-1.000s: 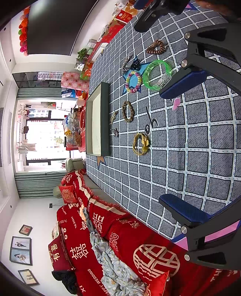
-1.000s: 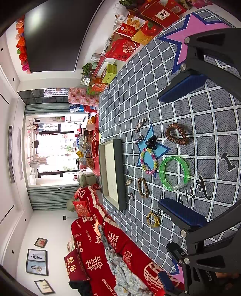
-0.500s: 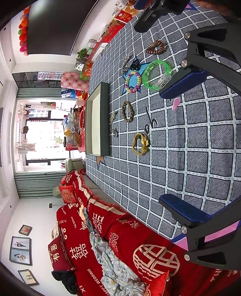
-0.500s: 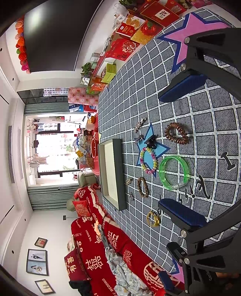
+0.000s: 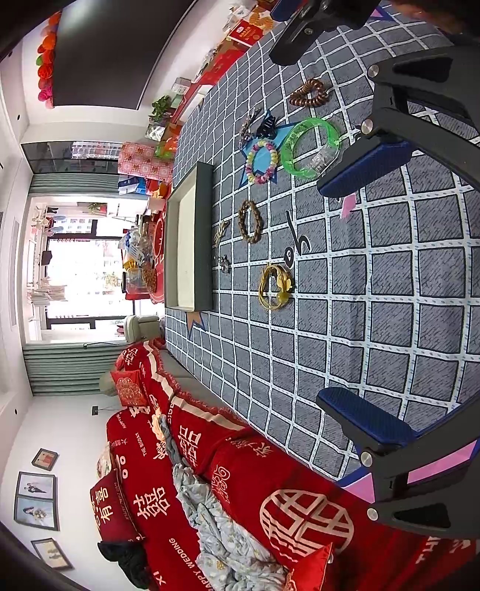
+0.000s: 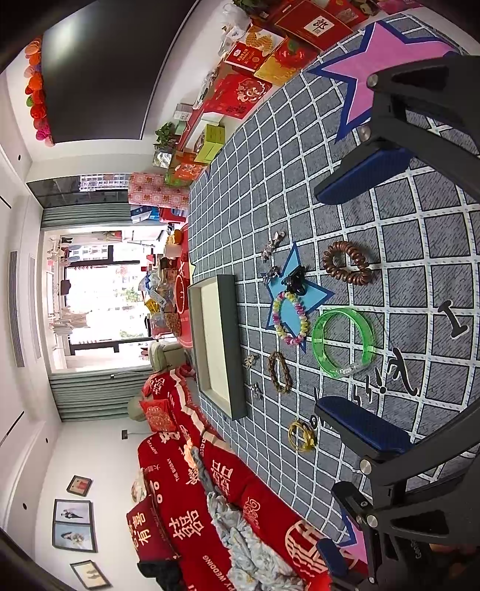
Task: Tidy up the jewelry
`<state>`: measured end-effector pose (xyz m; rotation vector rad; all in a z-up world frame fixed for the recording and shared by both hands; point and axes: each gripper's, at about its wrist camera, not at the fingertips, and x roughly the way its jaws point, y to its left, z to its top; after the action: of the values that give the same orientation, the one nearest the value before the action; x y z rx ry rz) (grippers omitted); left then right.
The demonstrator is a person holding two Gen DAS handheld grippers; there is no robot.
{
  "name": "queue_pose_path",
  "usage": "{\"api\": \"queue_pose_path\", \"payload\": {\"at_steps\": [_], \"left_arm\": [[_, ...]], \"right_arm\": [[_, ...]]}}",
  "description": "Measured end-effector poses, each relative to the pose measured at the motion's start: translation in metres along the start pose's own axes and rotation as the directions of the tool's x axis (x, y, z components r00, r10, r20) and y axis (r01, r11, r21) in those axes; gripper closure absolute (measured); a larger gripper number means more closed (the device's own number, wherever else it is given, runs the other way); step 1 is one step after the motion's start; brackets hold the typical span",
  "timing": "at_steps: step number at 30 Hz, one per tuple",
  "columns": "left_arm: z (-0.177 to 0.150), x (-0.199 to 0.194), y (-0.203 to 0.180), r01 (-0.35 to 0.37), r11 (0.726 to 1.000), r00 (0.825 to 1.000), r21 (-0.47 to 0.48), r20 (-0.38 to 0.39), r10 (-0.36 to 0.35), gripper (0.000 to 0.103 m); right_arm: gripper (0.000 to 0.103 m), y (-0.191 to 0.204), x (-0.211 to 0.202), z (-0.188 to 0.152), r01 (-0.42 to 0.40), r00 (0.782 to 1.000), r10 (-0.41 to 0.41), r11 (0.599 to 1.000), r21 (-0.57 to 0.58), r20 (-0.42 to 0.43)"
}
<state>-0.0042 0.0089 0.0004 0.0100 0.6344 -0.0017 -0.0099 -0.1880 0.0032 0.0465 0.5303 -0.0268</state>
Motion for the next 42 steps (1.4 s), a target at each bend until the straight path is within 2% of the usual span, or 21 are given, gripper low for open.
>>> {"api": "queue_pose_path", "payload": {"at_steps": [15, 20, 26, 31, 35, 42], "left_arm": [[0.002, 0.014, 0.003, 0.01, 1.0, 0.999, -0.005, -0.052, -0.01, 0.0], [0.005, 0.029, 0.004, 0.052, 0.999, 0.992, 0.011, -0.115, -0.05, 0.0], [0.018, 0.057, 0.008, 0.09, 0.995, 0.974, 0.037, -0.21, -0.081, 0.0], [0.035, 0.08, 0.009, 0.109, 0.992, 0.963, 0.061, -0.254, -0.09, 0.0], [0.045, 0.102, 0.009, 0.116, 0.991, 0.949, 0.063, -0.3, -0.092, 0.0], [0.053, 0.142, 0.006, 0.105, 0.992, 0.928, 0.074, -0.365, -0.071, 0.0]], "right_arm": [[0.0, -0.008, 0.01, 0.002, 0.014, 0.999, -0.013, 1.0, 0.021, -0.052], [0.0, -0.024, 0.023, 0.007, 0.045, 0.991, -0.04, 0.998, 0.035, -0.126], [0.0, -0.042, 0.049, 0.005, 0.066, 0.966, -0.056, 0.997, 0.035, -0.254], [0.0, -0.049, 0.076, -0.003, 0.078, 0.93, -0.069, 0.997, 0.01, -0.36], [0.0, -0.049, 0.091, -0.008, 0.085, 0.907, -0.08, 0.996, -0.004, -0.413], [0.0, -0.048, 0.112, -0.01, 0.101, 0.881, -0.101, 0.995, -0.025, -0.462]]}}
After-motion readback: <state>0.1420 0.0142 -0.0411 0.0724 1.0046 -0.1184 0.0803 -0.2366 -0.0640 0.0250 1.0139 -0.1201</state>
